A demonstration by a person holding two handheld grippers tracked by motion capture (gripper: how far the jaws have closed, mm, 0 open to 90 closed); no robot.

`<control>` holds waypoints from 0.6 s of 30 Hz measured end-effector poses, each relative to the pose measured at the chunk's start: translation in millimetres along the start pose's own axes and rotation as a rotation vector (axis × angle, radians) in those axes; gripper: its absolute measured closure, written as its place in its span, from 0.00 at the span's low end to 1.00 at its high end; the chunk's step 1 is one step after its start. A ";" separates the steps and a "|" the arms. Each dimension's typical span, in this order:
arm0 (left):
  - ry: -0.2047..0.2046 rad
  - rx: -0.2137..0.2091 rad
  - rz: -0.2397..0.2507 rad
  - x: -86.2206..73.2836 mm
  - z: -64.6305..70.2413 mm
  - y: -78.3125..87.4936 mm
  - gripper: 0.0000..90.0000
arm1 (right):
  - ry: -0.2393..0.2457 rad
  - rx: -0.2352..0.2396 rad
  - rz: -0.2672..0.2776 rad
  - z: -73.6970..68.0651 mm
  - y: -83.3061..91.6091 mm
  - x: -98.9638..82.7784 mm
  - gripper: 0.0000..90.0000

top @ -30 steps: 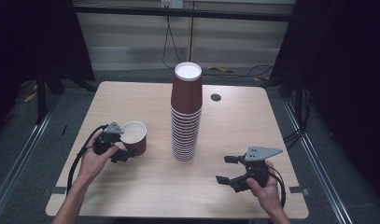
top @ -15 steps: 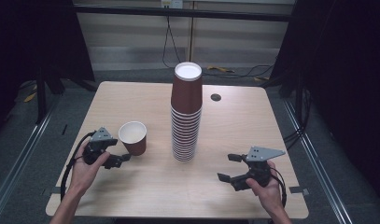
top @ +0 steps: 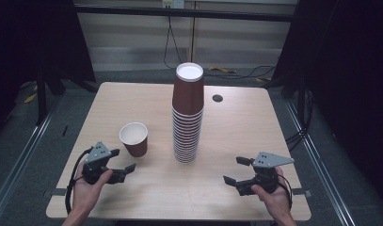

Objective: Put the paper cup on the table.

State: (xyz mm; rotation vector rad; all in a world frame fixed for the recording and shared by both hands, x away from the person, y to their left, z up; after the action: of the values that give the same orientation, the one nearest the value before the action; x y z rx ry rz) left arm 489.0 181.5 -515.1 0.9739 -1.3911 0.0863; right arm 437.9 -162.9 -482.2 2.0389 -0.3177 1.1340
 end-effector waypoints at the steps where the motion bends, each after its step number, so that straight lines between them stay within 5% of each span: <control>1: 0.010 -0.009 0.011 0.6 5.0 0.4 0.18 | 0.000 0.002 0.002 -0.1 -0.3 -0.7 0.15; 4: -0.024 -0.008 0.018 2.4 19.0 -0.7 0.18 | -0.025 0.019 -0.001 -1.5 -1.7 -5.1 0.15; 8: -0.042 -0.067 0.008 2.1 40.4 -2.1 0.18 | -0.037 0.011 0.018 -1.8 -4.0 -7.6 0.15; 15: -0.034 -0.090 0.020 -4.9 63.2 -6.9 0.18 | -0.050 -0.014 0.006 4.4 -9.7 -17.7 0.15; 18: -0.015 -0.093 0.023 -6.8 62.1 -8.8 0.18 | -0.054 -0.033 -0.021 8.8 -15.0 -22.9 0.15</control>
State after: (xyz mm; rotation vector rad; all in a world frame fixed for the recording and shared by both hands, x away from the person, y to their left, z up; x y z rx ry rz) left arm 444.1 141.0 -533.3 0.8832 -1.4076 0.0311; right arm 438.3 -162.4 -510.9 2.0423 -0.3390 1.0559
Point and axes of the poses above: each handheld gripper's, and its own axes: y roughly backward along the jaws, x roughly out of its top, z roughly to its right, the point moved 10 cm from there along -y, roughly forward along the jaws, and after that the axes turned 14 degrees about -y, right-handed, at the moved point
